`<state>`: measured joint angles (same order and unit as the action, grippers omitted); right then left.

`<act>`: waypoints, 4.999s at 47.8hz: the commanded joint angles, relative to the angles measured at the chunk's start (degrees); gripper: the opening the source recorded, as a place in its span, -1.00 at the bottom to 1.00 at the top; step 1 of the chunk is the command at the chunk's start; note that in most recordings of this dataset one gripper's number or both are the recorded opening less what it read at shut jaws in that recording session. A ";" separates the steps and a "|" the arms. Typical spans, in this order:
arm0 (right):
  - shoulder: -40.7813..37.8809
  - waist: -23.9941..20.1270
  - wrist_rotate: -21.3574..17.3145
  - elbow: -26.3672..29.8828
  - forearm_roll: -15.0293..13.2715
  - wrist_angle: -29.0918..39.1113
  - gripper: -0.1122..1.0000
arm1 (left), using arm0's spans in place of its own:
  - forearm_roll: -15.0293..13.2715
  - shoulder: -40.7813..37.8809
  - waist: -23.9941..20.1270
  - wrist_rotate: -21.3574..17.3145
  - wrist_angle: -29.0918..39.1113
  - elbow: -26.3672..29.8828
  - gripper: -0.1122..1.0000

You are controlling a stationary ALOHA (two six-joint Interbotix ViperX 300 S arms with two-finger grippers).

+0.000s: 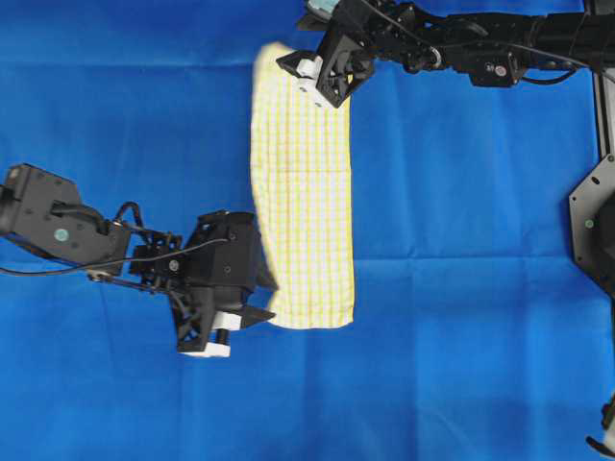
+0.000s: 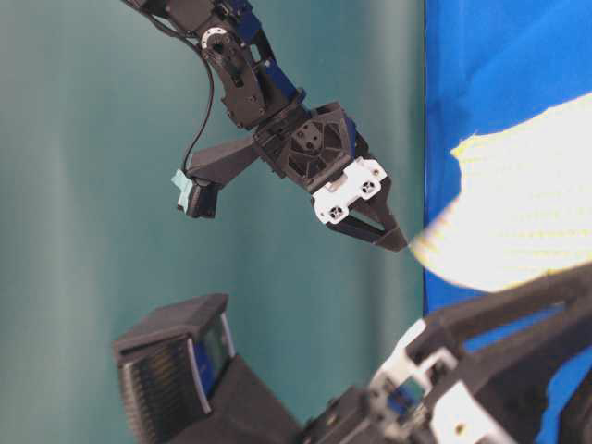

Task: Fold the yellow towel.

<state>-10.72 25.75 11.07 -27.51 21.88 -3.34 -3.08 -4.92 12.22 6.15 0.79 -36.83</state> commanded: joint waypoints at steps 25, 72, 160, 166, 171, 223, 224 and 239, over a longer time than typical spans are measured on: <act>21.45 -1.67 0.18 -16.70 -0.18 -0.35 0.50 | 0.44 13.18 -8.17 -1.14 23.82 -1.05 -0.14; 28.48 -8.35 -0.09 -24.61 -0.09 -0.79 0.49 | 0.53 17.67 -18.28 -1.41 7.65 -6.06 -0.14; -0.70 3.69 -0.79 -10.46 6.59 -7.38 -0.71 | 0.88 -13.27 -41.22 -14.06 -19.60 3.69 -0.73; 1.49 3.69 -0.79 -11.07 6.59 -7.38 -0.71 | 0.88 -10.90 -41.22 -14.24 -17.93 4.04 -0.73; 3.08 3.78 -0.70 -11.51 6.68 -7.38 -0.71 | 0.97 -9.58 -41.22 -14.24 -17.14 3.96 -0.73; 15.38 -23.82 -1.05 -25.49 17.23 -12.13 -0.71 | 0.44 2.72 -14.94 -6.86 -16.00 -10.63 -0.73; 15.38 -24.52 -1.05 -25.58 17.49 -12.30 -0.71 | 0.44 2.72 -14.24 -6.50 -16.00 -10.63 -0.73; 14.94 -34.01 -1.05 -25.58 20.04 -14.59 -0.71 | 0.44 2.02 -5.80 -2.90 -16.17 -10.46 -0.73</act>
<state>3.52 -6.77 10.02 -53.44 41.31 -17.05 -2.55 -3.69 4.83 2.90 -15.12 -47.81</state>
